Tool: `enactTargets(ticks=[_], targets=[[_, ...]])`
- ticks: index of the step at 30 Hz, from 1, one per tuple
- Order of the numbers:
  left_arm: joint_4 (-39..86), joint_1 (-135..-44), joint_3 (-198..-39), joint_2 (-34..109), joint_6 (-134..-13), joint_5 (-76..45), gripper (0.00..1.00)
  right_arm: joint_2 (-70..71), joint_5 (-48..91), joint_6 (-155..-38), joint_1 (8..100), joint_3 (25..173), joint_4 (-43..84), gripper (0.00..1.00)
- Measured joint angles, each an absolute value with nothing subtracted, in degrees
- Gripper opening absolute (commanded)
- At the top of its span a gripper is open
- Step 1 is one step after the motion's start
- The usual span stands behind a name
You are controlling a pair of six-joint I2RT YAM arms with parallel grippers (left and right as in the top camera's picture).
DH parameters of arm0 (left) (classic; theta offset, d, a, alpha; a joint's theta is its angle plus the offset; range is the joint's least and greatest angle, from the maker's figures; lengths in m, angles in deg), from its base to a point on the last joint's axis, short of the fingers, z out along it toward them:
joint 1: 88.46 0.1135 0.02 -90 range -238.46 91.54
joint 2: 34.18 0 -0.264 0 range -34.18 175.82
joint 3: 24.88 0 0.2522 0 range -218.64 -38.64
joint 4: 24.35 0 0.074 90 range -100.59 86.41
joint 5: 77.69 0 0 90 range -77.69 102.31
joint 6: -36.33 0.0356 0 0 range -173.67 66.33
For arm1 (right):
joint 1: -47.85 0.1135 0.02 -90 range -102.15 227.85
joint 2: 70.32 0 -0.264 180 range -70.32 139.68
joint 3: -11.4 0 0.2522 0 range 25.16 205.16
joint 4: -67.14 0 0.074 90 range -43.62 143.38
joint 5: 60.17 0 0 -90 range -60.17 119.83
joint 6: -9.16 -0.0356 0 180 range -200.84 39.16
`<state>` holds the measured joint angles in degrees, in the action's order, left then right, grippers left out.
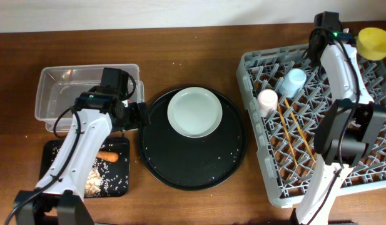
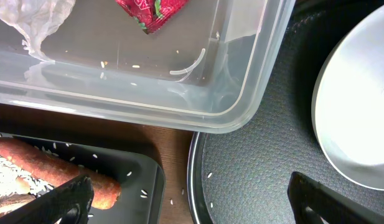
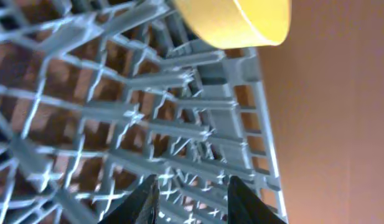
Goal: Sort waste into correct bins and load items into the dishwasher rack
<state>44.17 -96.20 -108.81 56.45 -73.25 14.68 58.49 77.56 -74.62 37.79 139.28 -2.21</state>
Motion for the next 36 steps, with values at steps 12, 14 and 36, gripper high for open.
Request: enactTargets(ticks=[12,14,36], targets=[[44.17,-96.18,-108.81,56.45,-73.22,14.68,0.99,56.68,31.66,-90.09,19.36,168.75,-7.22,0.54],[44.17,-96.18,-108.81,56.45,-73.22,14.68,0.99,57.55,26.28,-94.27,13.09,168.75,-4.83,0.54],[44.17,-96.20,-108.81,56.45,-73.25,14.68,0.99,71.98,31.99,-98.46,12.70,168.68,0.94,0.49]])
